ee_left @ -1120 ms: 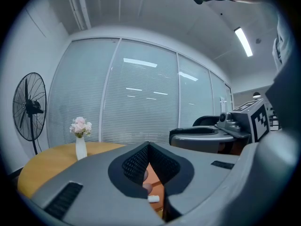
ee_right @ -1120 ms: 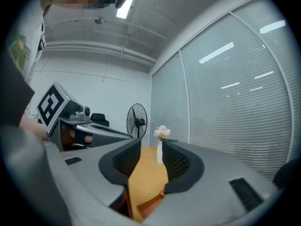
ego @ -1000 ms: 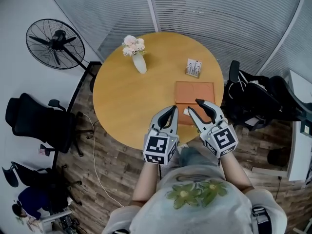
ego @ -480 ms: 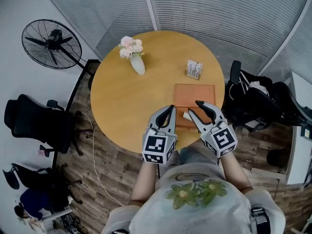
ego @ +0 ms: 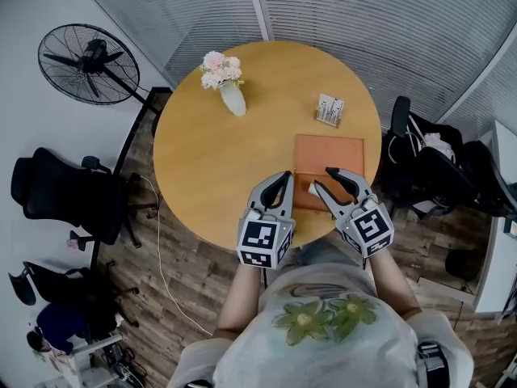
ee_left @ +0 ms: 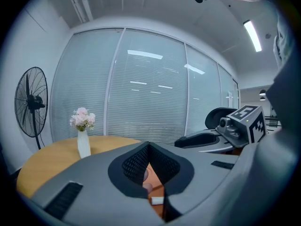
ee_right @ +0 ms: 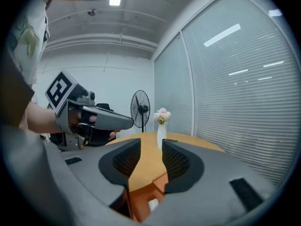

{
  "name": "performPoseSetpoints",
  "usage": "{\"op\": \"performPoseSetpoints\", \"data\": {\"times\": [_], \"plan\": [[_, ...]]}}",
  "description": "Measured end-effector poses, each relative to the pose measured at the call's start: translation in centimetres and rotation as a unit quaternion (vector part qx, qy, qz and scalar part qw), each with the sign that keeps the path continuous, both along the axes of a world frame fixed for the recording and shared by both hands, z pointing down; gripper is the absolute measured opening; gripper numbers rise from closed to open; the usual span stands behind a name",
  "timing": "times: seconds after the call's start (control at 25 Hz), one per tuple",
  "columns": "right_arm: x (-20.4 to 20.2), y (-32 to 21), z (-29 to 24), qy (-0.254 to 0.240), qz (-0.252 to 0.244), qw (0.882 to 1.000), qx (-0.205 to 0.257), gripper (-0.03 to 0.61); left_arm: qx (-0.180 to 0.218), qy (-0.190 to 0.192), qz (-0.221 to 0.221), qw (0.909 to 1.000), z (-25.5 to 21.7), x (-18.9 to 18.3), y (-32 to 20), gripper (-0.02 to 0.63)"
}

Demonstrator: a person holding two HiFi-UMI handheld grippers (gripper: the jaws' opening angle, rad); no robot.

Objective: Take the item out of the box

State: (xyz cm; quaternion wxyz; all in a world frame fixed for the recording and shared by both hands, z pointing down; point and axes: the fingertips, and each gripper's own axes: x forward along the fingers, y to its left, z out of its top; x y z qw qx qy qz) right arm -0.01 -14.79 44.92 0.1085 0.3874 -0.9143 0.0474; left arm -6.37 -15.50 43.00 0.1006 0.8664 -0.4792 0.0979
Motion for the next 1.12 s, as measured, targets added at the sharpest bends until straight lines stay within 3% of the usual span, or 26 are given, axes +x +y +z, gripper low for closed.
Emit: {"op": "performPoseSetpoints", "data": {"times": [0.6, 1.12], "plan": [[-0.5, -0.6, 7.2, 0.064, -0.061, 0.994, -0.068, 0.147, -0.017, 0.0, -0.008, 0.9998, 2.0, 0.2, -2.2, 0.0], [-0.6, -0.7, 14.2, 0.14, -0.102, 0.975, -0.136, 0.147, -0.044, 0.008, -0.017, 0.9989, 5.0, 0.2, -3.3, 0.0]]}}
